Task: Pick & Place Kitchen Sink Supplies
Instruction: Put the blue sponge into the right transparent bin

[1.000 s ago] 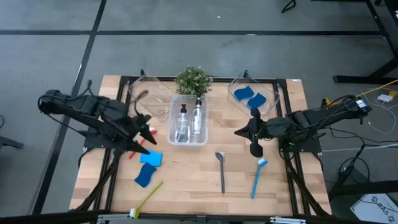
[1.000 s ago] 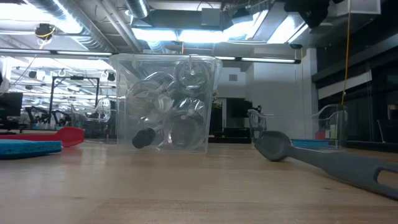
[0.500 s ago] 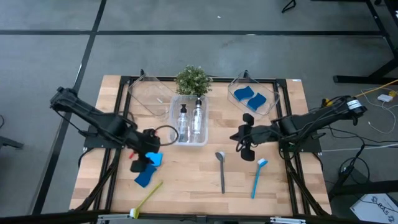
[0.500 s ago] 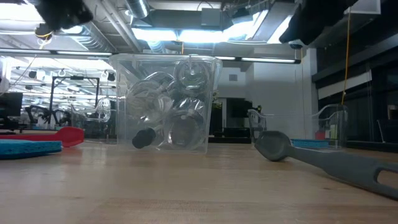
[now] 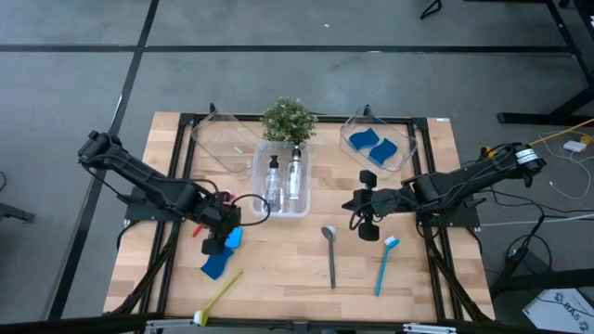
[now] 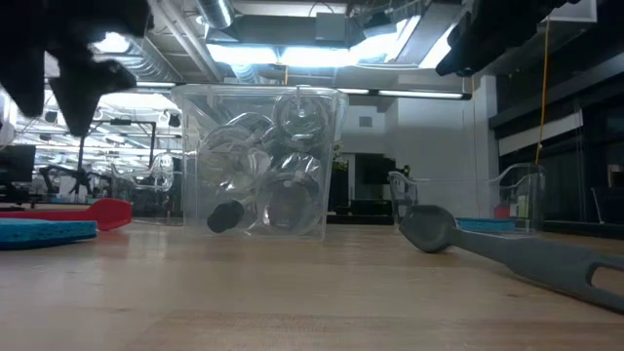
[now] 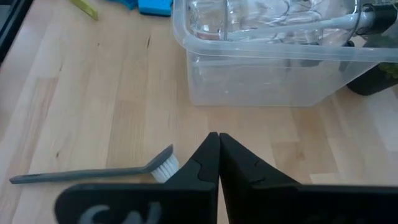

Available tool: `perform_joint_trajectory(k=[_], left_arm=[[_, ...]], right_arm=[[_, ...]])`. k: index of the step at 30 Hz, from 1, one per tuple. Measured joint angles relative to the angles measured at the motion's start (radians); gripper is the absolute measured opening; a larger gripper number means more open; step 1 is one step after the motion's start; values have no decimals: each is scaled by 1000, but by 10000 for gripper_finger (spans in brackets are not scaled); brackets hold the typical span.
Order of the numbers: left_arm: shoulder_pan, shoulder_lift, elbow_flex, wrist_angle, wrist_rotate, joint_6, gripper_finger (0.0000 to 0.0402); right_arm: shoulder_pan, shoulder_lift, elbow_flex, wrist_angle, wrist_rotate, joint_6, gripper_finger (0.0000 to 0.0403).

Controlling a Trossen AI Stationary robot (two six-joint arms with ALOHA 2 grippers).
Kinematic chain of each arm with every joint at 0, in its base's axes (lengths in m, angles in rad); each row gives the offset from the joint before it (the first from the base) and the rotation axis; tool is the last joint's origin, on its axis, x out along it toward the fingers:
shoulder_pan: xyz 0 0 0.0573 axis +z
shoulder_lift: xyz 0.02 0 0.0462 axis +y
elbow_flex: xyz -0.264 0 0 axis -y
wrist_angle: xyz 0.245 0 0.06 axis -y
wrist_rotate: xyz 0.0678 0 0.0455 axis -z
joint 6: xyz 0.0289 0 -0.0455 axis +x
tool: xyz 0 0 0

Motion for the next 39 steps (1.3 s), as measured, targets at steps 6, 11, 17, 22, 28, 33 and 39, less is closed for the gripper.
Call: perform_joint_trajectory(k=[6, 11, 17, 22, 28, 33, 39], left_arm=[[19, 0, -105, 39, -21, -18, 226], [36, 0, -197, 163, 8, -16, 226], [41, 0, -274, 215, 13, -13, 226], [41, 0, -333, 299, 19, -29, 226], [40, -2, -371, 349, 15, -91, 221], [38, -2, -377, 363, 22, -124, 173], [28, -3, -377, 365, 17, -131, 64]], right_arm=[[0, 0, 0, 0, 0, -2, 7], [0, 0, 0, 0, 0, -18, 7], [0, 0, 0, 0, 0, -23, 7], [0, 0, 0, 1, 0, -23, 7], [0, 0, 0, 8, 0, -20, 7], [0, 0, 0, 9, 0, -19, 7], [0, 0, 0, 9, 0, 2, 7]])
